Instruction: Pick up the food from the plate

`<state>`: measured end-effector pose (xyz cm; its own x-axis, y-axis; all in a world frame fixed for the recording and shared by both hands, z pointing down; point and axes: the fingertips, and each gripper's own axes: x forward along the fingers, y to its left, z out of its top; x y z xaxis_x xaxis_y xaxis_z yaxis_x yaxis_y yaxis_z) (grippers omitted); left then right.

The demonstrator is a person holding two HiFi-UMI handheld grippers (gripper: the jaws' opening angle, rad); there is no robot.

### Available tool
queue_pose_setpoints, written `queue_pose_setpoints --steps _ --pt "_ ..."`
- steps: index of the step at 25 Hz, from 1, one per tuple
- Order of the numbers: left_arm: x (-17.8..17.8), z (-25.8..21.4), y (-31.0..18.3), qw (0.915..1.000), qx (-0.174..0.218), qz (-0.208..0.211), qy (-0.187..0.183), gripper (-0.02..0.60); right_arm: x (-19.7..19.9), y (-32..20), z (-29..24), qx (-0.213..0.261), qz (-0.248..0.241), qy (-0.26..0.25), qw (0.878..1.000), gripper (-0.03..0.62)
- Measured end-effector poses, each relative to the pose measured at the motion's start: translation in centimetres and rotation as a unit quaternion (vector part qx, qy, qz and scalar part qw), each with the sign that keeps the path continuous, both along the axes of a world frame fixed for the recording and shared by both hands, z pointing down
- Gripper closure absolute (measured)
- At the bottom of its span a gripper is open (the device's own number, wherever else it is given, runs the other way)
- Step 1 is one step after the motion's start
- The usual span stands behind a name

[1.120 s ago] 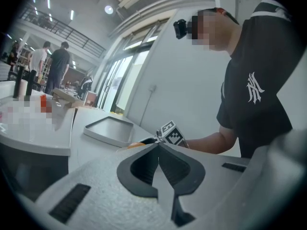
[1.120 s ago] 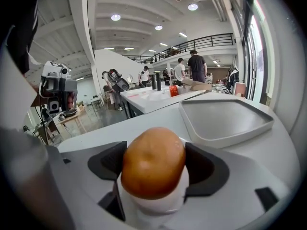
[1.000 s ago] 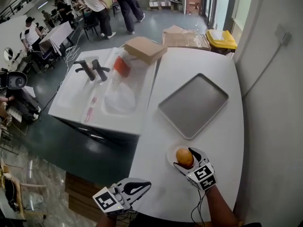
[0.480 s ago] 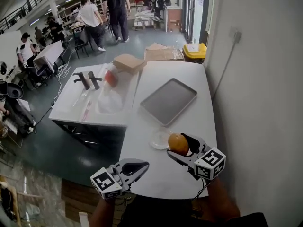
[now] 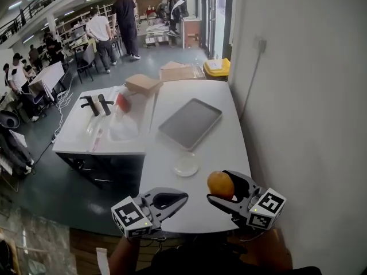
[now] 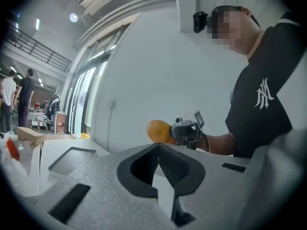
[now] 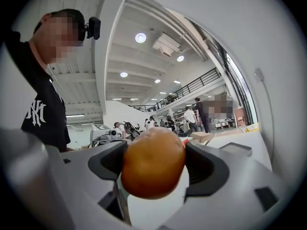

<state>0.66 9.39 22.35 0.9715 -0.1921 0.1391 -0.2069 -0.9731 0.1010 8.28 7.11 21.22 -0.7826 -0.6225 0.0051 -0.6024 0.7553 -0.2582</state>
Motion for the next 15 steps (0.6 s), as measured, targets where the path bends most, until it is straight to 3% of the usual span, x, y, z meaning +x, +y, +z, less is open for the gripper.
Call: queue_pose_setpoints --steps 6,15 --pt "-1.8 -1.4 3.5 0.9993 0.0 0.032 0.019 0.575 -2.9 4.2 -1.1 0.006 0.003 0.0 1.0 0.217" --pt "-5.0 -1.6 6.4 0.9989 0.003 0.039 0.028 0.575 -7.5 7.8 -1.3 0.016 -0.011 0.004 1.0 0.217"
